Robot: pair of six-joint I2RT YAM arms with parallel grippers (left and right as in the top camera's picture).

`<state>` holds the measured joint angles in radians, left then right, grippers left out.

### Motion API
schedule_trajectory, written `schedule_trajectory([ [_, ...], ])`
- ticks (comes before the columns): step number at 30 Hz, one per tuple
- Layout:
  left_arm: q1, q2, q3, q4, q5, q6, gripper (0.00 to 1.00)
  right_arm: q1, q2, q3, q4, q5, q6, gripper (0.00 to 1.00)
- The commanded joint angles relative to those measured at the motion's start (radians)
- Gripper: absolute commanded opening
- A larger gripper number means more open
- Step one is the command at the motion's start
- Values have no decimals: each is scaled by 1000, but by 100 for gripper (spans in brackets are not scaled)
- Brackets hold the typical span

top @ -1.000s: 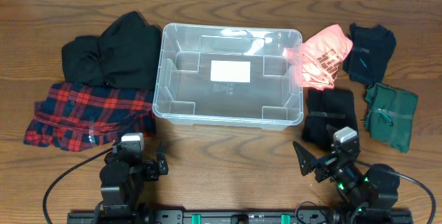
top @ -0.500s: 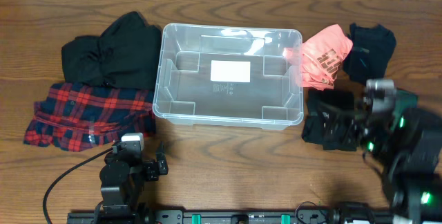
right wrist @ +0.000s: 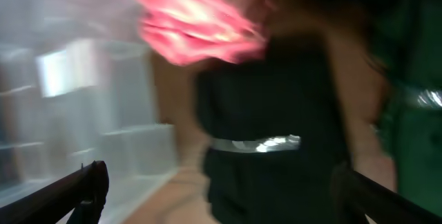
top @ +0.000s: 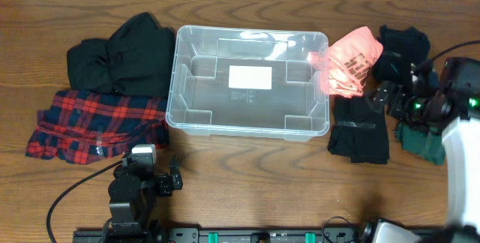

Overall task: Pack container
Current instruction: 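Reach the right gripper to the folded black garment and grasp it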

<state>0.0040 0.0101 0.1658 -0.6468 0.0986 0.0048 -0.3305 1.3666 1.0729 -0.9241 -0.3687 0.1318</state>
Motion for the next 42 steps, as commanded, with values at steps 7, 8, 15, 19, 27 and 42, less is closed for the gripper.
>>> schedule_trajectory([
  [7, -3, -6, -9, 1, 2, 10, 98, -64, 293, 11, 34, 22, -56, 99],
  [8, -3, -6, -9, 0, 2, 10, 98, -64, 324, 11, 42, 22, -56, 99],
  [15, -3, -6, -9, 1, 2, 10, 98, -62, 479, 10, 113, 25, -64, 98],
  [19, -3, -6, -9, 1, 2, 10, 98, -43, 508, -5, 126, -14, -89, 89],
  [27, -3, -6, -9, 1, 2, 10, 98, -26, 499, -45, 110, -36, -88, 11],
  [42, -3, -6, -9, 1, 2, 10, 98, 62, -195, 57, 13, -391, 50, 1],
])
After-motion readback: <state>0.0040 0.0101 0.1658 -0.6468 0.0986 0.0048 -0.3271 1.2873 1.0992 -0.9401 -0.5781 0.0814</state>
